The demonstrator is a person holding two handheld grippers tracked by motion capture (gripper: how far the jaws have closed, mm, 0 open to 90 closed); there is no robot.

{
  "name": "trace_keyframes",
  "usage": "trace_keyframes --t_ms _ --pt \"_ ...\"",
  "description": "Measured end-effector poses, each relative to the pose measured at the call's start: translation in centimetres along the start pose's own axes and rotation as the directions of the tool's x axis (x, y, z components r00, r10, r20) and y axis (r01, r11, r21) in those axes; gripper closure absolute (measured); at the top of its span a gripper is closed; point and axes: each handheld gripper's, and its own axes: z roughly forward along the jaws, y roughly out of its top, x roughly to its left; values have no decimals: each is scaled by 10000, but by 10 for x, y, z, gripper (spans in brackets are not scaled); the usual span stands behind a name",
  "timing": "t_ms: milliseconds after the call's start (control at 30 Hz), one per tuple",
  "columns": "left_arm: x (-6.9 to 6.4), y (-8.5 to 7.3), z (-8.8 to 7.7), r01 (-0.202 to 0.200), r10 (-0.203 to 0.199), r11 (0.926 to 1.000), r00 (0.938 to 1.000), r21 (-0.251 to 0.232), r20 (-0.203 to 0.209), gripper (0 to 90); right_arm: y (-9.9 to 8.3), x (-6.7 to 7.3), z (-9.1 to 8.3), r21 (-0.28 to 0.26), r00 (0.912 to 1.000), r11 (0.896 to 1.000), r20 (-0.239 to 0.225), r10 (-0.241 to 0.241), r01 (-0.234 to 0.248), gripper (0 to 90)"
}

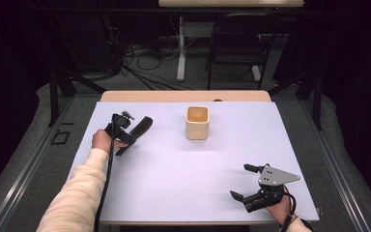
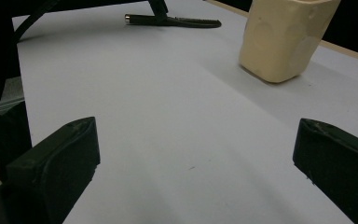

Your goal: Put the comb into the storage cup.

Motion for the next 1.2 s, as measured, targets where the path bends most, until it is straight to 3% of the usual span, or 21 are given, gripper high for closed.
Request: trace_keyframes --t_ms 333,533,700,1000,1200 --pt "4 4 10 121 -134 9982 9997 580 223 634 0 0 0 7 10000 10000 -8 -5 5 0" --pt "3 6 13 165 -175 9988 9996 470 202 646 0 -1 0 62 10000 10000 -16 -5 5 0" --pt "1 7 13 178 -188 9983 9996 546 187 708 0 0 0 61 10000 10000 -18 -13 13 0" --pt "1 7 11 223 -234 9979 9996 616 166 716 0 0 0 72 10000 10000 -38 -9 9 0" --pt "3 3 5 314 -321 9992 9991 252 281 716 0 0 0 20 10000 10000 -10 2 -2 0"
